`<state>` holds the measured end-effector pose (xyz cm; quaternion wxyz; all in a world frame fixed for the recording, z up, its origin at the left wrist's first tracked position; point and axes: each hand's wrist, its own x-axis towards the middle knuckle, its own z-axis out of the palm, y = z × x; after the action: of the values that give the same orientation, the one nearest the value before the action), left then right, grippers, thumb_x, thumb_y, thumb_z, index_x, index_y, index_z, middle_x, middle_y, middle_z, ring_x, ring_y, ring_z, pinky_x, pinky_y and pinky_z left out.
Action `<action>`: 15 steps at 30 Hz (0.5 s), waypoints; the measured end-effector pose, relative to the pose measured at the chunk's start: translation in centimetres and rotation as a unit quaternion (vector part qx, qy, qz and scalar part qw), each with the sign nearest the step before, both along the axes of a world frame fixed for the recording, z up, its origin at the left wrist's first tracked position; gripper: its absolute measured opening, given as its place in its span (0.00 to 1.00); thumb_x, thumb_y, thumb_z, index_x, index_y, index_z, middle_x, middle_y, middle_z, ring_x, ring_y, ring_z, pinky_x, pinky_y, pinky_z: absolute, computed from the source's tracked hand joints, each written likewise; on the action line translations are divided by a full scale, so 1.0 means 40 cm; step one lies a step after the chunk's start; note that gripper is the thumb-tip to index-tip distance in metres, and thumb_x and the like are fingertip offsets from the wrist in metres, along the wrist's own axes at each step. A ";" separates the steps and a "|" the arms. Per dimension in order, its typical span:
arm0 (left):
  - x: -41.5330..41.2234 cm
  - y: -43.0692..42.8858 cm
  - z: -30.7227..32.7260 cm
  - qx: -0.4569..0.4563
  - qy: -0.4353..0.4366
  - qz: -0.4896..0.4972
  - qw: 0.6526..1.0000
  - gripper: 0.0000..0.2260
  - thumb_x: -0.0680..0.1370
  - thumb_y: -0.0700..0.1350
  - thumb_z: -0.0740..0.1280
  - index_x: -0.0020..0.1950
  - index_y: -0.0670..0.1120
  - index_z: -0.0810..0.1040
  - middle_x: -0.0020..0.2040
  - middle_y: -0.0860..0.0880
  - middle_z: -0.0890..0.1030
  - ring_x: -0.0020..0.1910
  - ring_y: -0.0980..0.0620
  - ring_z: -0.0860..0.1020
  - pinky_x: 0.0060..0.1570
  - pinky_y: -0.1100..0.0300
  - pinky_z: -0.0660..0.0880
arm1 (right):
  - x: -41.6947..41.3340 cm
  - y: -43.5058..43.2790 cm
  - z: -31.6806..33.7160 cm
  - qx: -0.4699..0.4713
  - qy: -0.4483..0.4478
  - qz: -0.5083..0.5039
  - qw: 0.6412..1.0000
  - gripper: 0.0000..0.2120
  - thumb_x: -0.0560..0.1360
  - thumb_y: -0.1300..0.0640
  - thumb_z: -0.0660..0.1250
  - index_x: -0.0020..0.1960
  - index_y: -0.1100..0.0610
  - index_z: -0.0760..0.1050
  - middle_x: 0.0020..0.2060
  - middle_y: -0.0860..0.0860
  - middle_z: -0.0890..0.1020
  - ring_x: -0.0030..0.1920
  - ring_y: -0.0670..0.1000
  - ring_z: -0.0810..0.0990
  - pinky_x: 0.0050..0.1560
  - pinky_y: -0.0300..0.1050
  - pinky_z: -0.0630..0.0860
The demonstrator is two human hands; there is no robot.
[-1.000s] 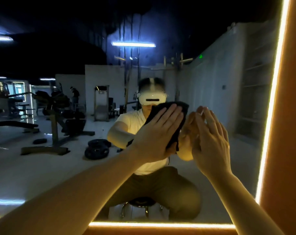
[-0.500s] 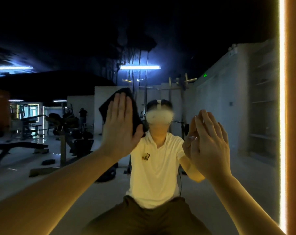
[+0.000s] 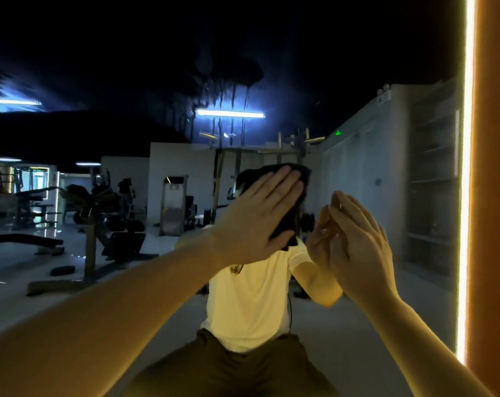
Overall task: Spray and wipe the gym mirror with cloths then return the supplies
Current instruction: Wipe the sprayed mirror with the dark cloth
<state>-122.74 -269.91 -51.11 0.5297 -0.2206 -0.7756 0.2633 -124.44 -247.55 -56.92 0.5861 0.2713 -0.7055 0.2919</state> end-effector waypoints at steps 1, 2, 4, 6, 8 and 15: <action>0.013 -0.051 0.010 0.021 0.006 0.005 1.000 0.36 0.84 0.61 0.53 0.85 0.41 0.49 0.85 0.39 0.50 0.84 0.41 0.45 0.83 0.43 0.47 | 0.005 -0.007 0.002 -0.006 -0.007 -0.004 1.000 0.27 0.79 0.49 0.52 0.70 0.59 0.78 0.75 0.52 0.74 0.77 0.55 0.68 0.72 0.52 0.64; 0.030 -0.102 0.021 0.044 0.017 0.014 0.999 0.37 0.84 0.62 0.53 0.85 0.40 0.50 0.85 0.38 0.50 0.84 0.41 0.46 0.82 0.41 0.50 | 0.009 -0.015 0.003 -0.013 -0.013 -0.009 1.000 0.28 0.78 0.49 0.51 0.69 0.59 0.78 0.75 0.52 0.73 0.77 0.55 0.68 0.72 0.52 0.63; 0.069 -0.200 0.042 0.102 0.040 0.045 0.993 0.37 0.84 0.62 0.51 0.85 0.39 0.50 0.85 0.38 0.50 0.84 0.40 0.46 0.82 0.40 0.52 | 0.015 -0.036 0.001 -0.029 -0.020 -0.021 0.999 0.28 0.77 0.50 0.52 0.69 0.59 0.78 0.75 0.54 0.72 0.77 0.56 0.66 0.72 0.53 0.62; 0.107 -0.273 0.056 0.167 0.056 0.074 0.982 0.37 0.84 0.62 0.50 0.84 0.38 0.49 0.85 0.37 0.49 0.84 0.40 0.45 0.82 0.40 0.50 | 0.019 -0.059 -0.006 -0.041 -0.019 -0.027 0.999 0.28 0.77 0.50 0.53 0.69 0.61 0.77 0.75 0.56 0.72 0.77 0.57 0.65 0.73 0.54 0.60; 0.124 -0.299 0.062 0.193 0.072 0.088 0.975 0.37 0.85 0.61 0.48 0.84 0.36 0.49 0.84 0.36 0.50 0.84 0.39 0.46 0.82 0.41 0.49 | 0.018 -0.070 -0.011 -0.042 -0.019 -0.029 0.999 0.27 0.78 0.50 0.54 0.70 0.62 0.76 0.76 0.57 0.71 0.78 0.57 0.63 0.74 0.57 0.61; 0.066 -0.149 0.091 0.258 0.089 0.052 0.961 0.37 0.84 0.60 0.51 0.84 0.36 0.48 0.84 0.35 0.49 0.84 0.37 0.46 0.82 0.41 0.46 | -0.002 -0.038 -0.014 0.004 0.013 -0.051 0.999 0.25 0.79 0.52 0.54 0.69 0.62 0.77 0.75 0.59 0.72 0.77 0.59 0.66 0.73 0.62 0.67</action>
<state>-120.12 -275.87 -47.47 0.6209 -0.0123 -0.7774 0.1001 -124.52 -249.09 -57.47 0.6083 0.2414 -0.7118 0.2551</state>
